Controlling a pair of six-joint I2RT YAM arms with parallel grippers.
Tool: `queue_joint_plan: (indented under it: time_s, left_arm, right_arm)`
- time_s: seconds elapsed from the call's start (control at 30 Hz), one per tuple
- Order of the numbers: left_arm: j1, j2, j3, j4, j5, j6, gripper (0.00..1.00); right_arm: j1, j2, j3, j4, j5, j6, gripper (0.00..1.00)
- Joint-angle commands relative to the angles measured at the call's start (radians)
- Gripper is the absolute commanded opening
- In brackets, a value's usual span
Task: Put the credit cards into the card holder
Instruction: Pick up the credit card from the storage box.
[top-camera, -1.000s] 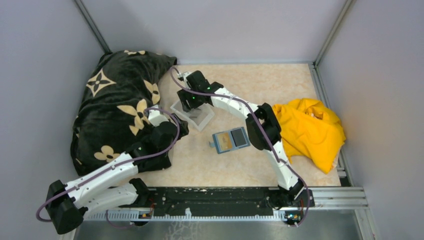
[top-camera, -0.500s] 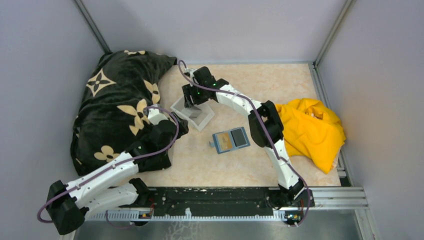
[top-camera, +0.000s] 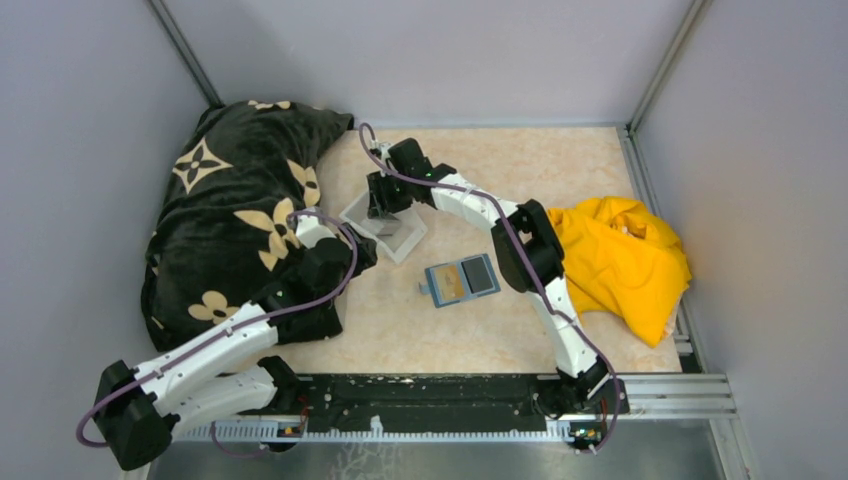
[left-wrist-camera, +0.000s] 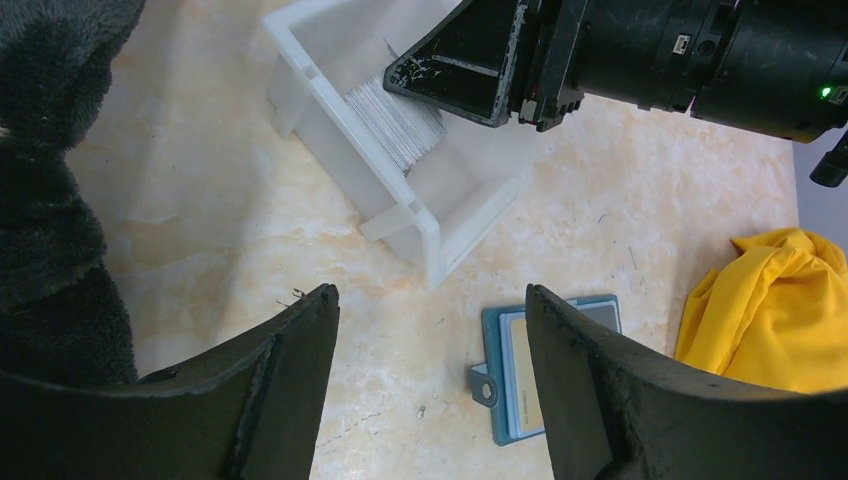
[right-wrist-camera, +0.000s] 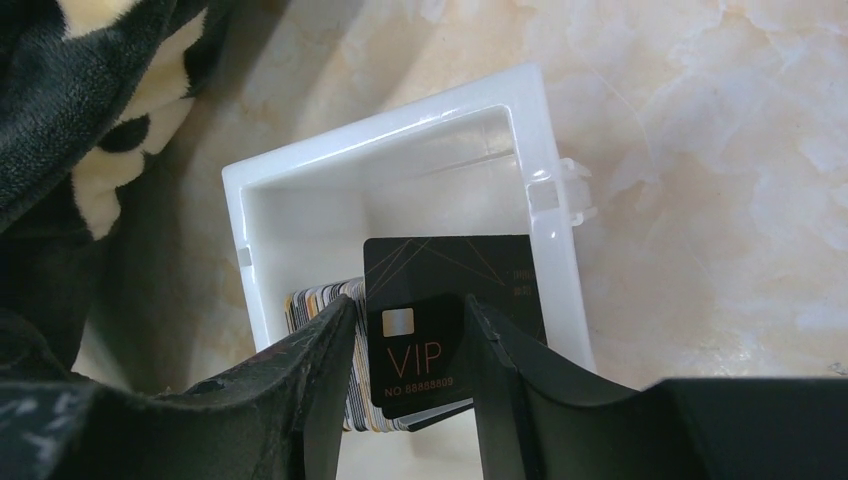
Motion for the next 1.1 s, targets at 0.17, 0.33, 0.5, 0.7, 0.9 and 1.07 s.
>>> queue_joint_plan:
  time_s: [0.17,0.33,0.5,0.7,0.9,1.07]
  left_arm:
    - [0.021,0.022,-0.007,0.04,0.039,0.021,0.75]
    - [0.027,0.028,-0.011,0.044,0.05,0.018,0.75]
    - [0.033,0.024,-0.015,0.044,0.06,0.017,0.75]
    - [0.04,0.02,-0.016,0.042,0.064,0.016,0.75]
    - [0.045,0.019,-0.016,0.041,0.069,0.015,0.75]
    - [0.048,0.026,-0.018,0.042,0.074,0.012,0.75]
  right_arm:
    - [0.005,-0.049,-0.038,0.006,-0.035,0.02,0.43]
    - [0.01,-0.065,-0.033,-0.001,-0.034,0.022,0.43]
    - [0.016,-0.075,-0.034,-0.002,-0.034,0.024,0.42]
    - [0.021,-0.093,-0.036,-0.004,-0.033,0.024,0.4]
    - [0.023,-0.112,-0.04,-0.005,-0.034,0.025,0.4]
    - [0.024,-0.126,-0.047,-0.001,-0.036,0.025,0.39]
